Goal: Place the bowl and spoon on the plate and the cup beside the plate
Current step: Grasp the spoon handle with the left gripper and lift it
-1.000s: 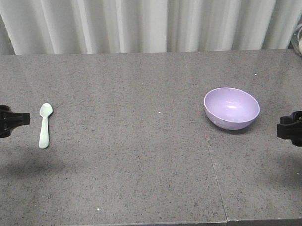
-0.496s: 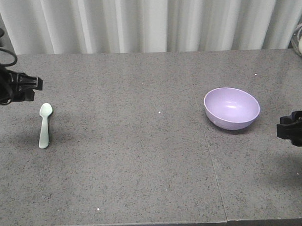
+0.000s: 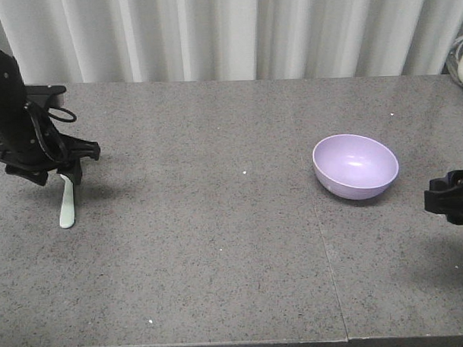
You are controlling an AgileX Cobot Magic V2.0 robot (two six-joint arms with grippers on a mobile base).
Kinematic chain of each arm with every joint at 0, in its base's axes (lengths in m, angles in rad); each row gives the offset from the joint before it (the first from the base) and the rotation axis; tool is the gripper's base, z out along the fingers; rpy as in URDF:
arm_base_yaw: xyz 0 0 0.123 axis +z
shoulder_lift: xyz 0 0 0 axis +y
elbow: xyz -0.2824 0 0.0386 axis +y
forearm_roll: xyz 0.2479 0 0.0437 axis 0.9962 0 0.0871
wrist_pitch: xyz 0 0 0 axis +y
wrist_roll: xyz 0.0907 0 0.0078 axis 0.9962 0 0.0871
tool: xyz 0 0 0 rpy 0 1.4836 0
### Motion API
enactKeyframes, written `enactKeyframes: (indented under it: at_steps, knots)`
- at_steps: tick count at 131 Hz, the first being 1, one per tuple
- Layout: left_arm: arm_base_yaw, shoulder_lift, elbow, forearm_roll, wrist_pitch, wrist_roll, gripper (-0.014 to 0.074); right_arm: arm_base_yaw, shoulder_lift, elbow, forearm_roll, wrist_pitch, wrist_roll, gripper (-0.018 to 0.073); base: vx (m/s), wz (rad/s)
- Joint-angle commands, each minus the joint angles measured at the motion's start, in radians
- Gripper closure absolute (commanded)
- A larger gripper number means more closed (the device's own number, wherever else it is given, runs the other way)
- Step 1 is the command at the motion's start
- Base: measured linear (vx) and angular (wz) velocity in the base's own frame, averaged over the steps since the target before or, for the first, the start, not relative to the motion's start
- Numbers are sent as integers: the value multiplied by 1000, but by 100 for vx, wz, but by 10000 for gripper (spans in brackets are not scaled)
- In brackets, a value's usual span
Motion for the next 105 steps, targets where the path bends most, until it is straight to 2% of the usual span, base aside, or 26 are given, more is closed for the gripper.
enactKeyframes:
  at_steps: [1,20,40,60,82,105]
  knots:
    - [-7,-25,-46,-9,-15,-38,181,0,-12,-36,-11,-69,-4,85,0,0]
    - [-7,6,-49,-9,-14,-50,181,0,-12,-36,-11,-69,-4,85,0,0]
    - [-7,33,-57,-9,-15,-96,181,0,-12,-36,-11,-69,-4,85,0,0]
    - [-7,45,-59,-9,-19,-97,181,0,-12,-36,-11,-69,-4,85,0,0]
    - [-7,52,-59,25,-28,-129,183,0,-12,-36,-11,-64,-4,85,0,0]
    - [-7,79,-59,25,-9,-129,243,0,-12,-36,-11,-65,-4,85,0,0]
